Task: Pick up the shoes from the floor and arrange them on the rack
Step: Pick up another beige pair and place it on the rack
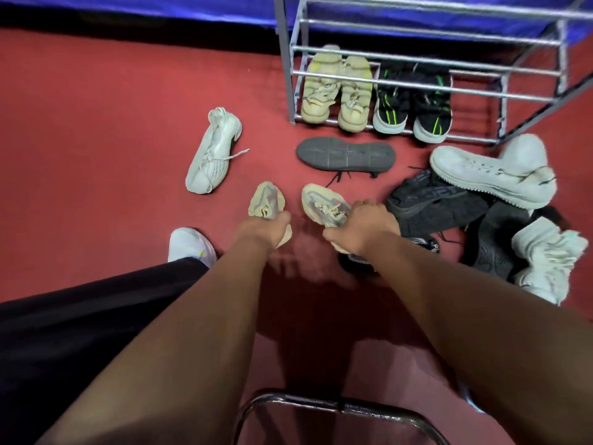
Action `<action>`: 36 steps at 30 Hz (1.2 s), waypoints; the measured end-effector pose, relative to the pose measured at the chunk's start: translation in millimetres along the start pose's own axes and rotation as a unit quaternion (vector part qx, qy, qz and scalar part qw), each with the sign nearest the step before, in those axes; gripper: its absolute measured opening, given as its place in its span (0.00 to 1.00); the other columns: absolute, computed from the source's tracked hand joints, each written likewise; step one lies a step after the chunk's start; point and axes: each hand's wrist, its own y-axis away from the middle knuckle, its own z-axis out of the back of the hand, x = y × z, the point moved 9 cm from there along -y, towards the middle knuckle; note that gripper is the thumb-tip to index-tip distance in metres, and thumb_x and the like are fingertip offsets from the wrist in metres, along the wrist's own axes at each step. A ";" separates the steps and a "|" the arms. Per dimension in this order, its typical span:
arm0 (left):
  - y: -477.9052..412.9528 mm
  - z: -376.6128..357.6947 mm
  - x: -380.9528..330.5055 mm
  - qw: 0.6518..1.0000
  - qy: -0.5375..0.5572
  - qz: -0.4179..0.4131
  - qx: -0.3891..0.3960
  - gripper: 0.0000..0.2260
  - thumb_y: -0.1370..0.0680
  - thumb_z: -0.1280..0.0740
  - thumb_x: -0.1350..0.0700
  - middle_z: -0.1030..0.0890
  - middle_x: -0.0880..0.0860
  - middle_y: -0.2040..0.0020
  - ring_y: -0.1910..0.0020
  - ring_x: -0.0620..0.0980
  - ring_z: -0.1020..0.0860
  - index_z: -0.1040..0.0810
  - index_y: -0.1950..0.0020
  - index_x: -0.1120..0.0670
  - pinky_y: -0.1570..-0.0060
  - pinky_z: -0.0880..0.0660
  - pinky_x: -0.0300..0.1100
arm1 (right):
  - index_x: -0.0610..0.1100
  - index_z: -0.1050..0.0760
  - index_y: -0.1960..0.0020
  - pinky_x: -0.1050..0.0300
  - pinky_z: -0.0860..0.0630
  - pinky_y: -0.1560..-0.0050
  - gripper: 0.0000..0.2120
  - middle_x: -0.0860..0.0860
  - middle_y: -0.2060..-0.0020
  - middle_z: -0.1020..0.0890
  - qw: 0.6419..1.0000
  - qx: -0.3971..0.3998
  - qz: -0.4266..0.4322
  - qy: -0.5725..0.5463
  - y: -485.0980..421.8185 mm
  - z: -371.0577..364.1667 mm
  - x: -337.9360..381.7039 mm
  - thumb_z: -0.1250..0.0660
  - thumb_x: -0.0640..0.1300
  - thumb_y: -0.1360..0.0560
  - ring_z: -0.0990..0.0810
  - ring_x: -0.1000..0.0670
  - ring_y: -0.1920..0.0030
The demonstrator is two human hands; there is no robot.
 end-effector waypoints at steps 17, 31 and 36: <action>157.9 91.2 -176.0 0.970 0.055 -0.238 0.006 0.20 0.30 0.22 0.44 0.13 0.60 0.56 0.71 0.53 0.15 0.17 0.52 0.61 0.69 0.17 0.42 | 0.44 0.28 0.61 0.53 0.29 0.55 0.23 0.47 0.63 0.29 0.976 -0.160 -0.033 -0.146 66.6 208.4 -74.2 0.28 0.63 0.30 0.26 0.41 0.54; 32.4 89.1 -300.3 0.952 -0.066 -0.264 -0.139 0.18 0.29 0.26 0.43 0.19 0.56 0.56 0.56 0.57 0.19 0.21 0.55 0.58 0.61 0.27 0.43 | 0.38 0.23 0.41 0.50 0.27 0.39 0.35 0.40 0.42 0.22 0.967 -0.179 -0.027 -0.180 -87.4 218.5 -38.1 0.29 0.67 0.32 0.25 0.39 0.38; -10.5 93.8 -334.8 0.932 -0.119 -0.285 -0.192 0.20 0.26 0.31 0.40 0.20 0.59 0.51 0.50 0.59 0.20 0.22 0.53 0.58 0.55 0.26 0.44 | 0.38 0.24 0.37 0.51 0.28 0.37 0.34 0.39 0.37 0.27 0.963 -0.187 -0.016 -0.192 -142.4 225.7 -20.1 0.26 0.65 0.29 0.27 0.37 0.34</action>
